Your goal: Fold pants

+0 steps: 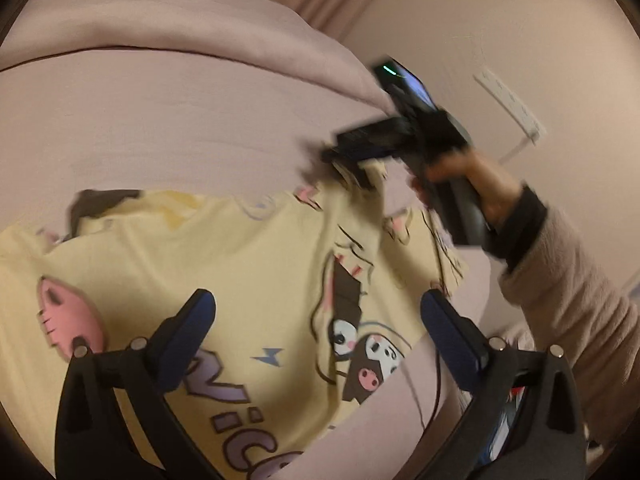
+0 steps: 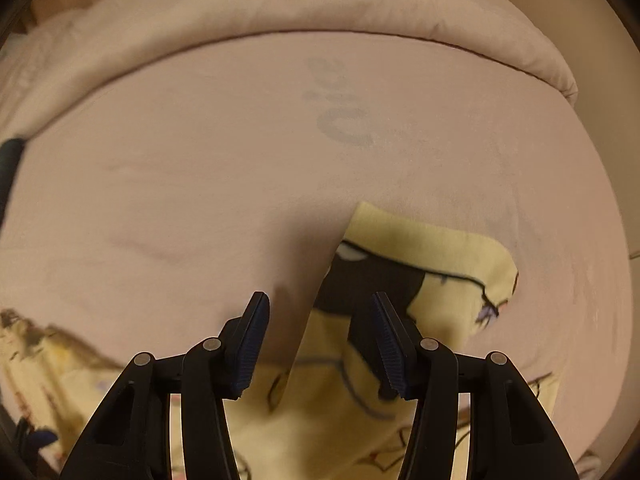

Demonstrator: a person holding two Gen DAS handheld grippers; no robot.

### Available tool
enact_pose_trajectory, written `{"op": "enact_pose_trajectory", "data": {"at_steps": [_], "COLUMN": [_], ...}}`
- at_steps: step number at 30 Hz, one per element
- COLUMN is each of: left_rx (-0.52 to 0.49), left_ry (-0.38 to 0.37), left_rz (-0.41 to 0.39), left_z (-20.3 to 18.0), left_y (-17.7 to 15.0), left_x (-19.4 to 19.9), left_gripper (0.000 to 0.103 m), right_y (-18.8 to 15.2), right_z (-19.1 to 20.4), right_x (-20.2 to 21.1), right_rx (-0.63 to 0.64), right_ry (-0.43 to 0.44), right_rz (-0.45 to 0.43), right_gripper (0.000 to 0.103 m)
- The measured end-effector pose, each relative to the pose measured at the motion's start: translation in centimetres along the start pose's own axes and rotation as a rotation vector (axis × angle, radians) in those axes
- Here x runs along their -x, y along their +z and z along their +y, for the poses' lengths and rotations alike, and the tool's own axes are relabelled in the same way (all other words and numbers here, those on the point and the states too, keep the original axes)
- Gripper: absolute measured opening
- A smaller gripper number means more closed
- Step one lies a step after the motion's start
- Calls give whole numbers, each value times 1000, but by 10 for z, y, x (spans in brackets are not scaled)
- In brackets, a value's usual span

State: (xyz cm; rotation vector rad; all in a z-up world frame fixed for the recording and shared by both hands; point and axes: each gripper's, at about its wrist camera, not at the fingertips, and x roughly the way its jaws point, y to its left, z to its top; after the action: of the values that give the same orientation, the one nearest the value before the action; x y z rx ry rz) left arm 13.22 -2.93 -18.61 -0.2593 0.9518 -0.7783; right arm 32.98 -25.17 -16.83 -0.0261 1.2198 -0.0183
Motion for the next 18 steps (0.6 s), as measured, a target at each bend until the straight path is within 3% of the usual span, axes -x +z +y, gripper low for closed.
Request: {"op": "enact_pose_trajectory", "data": {"at_steps": [3,5,7,10,13,18], "left_rx": [-89,-116,-145,-217,-303,-355], "left_ry": [30,-3,-11,1,26,87], "left_rz": [121,176,186,197,222,260], "left_z": [-14,-23,-30,-43,-54,-55], "left_y": [0,-3,-5,-8,-18,-27], "left_x": [-19,-32,-38,-45,-50,-87], "left_gripper": [102,102,99,89,76,74], "right_y": [5,2,-2,-8,-21,-63], "right_z": [2,-2,-10,-24,-44,-100], "right_x": [-15,-25,-21,-3,34,97], "right_rx": [6,14,0,-58,-120,-246], "right_ry": [-74,-78,-56,11,145,277], "right_rz": [43,63,32,-46,-139,-310], "right_gripper": [51,19,4,2,2,2]}}
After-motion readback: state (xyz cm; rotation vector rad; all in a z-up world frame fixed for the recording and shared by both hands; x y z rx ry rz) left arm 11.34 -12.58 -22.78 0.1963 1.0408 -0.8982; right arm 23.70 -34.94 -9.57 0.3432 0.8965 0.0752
